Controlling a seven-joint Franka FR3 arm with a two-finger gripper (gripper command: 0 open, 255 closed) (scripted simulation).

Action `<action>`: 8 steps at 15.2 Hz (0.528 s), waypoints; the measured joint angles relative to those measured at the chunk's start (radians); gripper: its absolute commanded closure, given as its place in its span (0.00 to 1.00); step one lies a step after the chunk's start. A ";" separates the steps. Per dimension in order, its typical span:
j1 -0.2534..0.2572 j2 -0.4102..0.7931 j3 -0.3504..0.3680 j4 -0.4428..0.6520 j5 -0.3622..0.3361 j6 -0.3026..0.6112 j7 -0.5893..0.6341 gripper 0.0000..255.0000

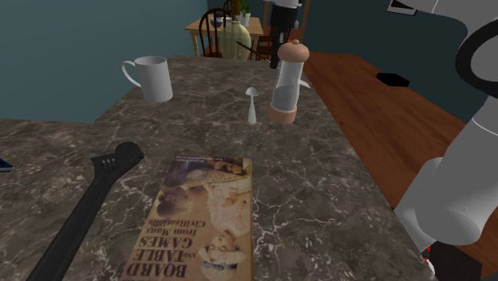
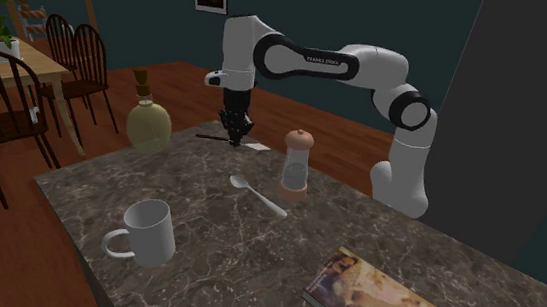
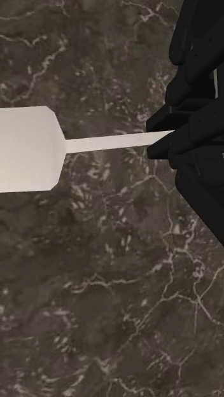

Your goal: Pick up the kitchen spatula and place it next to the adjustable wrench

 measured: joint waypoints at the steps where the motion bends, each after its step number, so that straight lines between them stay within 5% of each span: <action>1: -0.001 0.006 -0.001 0.020 0.001 -0.014 -0.001 1.00; 6: -0.003 0.040 -0.002 0.128 0.006 -0.088 0.000 1.00; 8: 0.012 0.004 0.010 0.083 -0.001 -0.079 0.025 1.00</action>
